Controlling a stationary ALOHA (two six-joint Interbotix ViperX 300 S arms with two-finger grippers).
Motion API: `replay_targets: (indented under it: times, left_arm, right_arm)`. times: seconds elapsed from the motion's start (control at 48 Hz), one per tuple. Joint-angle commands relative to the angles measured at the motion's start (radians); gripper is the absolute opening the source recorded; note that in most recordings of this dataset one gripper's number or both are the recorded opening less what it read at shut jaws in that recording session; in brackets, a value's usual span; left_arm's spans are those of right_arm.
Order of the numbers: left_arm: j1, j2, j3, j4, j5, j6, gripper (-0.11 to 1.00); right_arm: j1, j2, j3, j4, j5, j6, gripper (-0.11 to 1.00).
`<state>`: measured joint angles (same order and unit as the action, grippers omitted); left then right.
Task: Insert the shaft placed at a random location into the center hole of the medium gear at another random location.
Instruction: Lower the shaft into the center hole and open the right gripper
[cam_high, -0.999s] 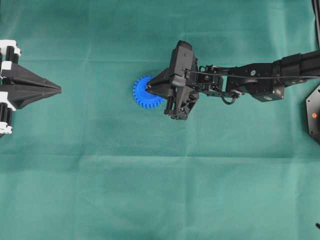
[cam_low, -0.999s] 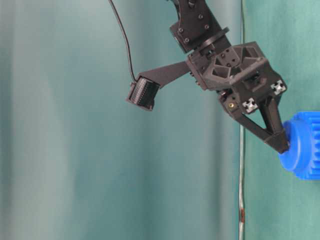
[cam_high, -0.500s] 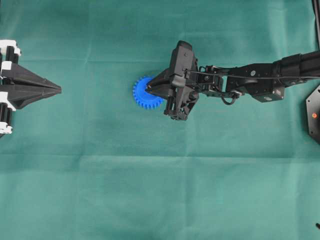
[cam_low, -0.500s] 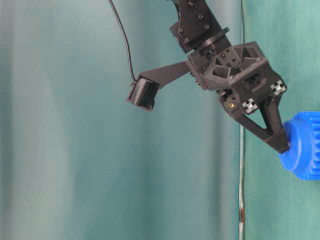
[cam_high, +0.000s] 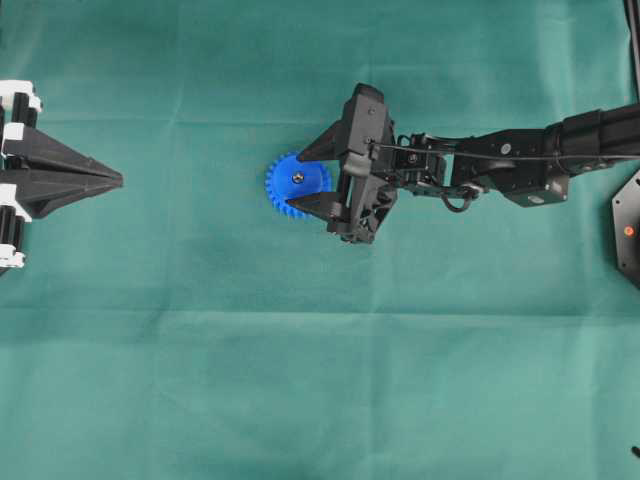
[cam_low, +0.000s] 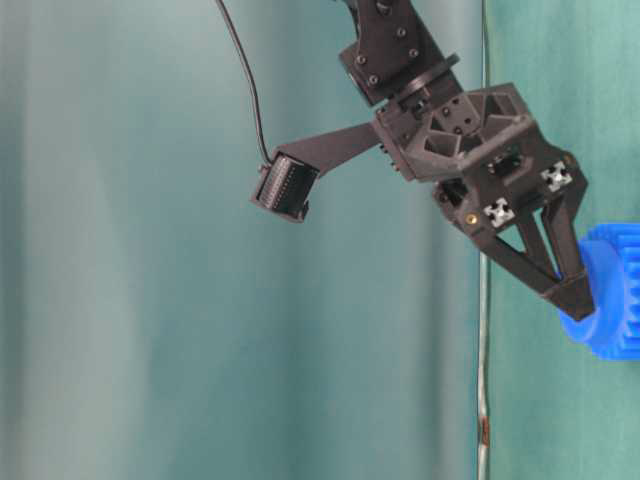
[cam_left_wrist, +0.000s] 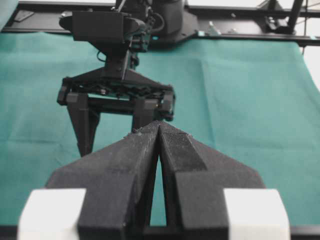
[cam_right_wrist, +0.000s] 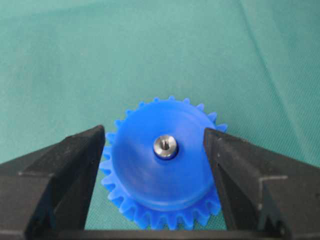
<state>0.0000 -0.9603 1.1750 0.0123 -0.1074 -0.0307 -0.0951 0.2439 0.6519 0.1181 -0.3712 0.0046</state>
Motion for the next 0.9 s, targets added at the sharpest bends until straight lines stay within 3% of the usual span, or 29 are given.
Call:
replay_targets:
  times: [0.0,0.437,0.874]
  left_arm:
    - [0.002,0.008,-0.018,0.002,-0.005,0.000,0.00]
    - [0.002,0.008,-0.018,0.002,0.000,0.000,0.00]
    - [0.002,0.005,-0.018,0.002,0.000,-0.002,0.00]
  right_arm:
    - [0.003,-0.017,-0.021,0.003,-0.015,0.014,0.83]
    - [0.002,-0.138,-0.011,-0.002,0.017,0.008,0.83]
    - [0.003,-0.316,0.032,-0.008,0.190,0.006,0.83]
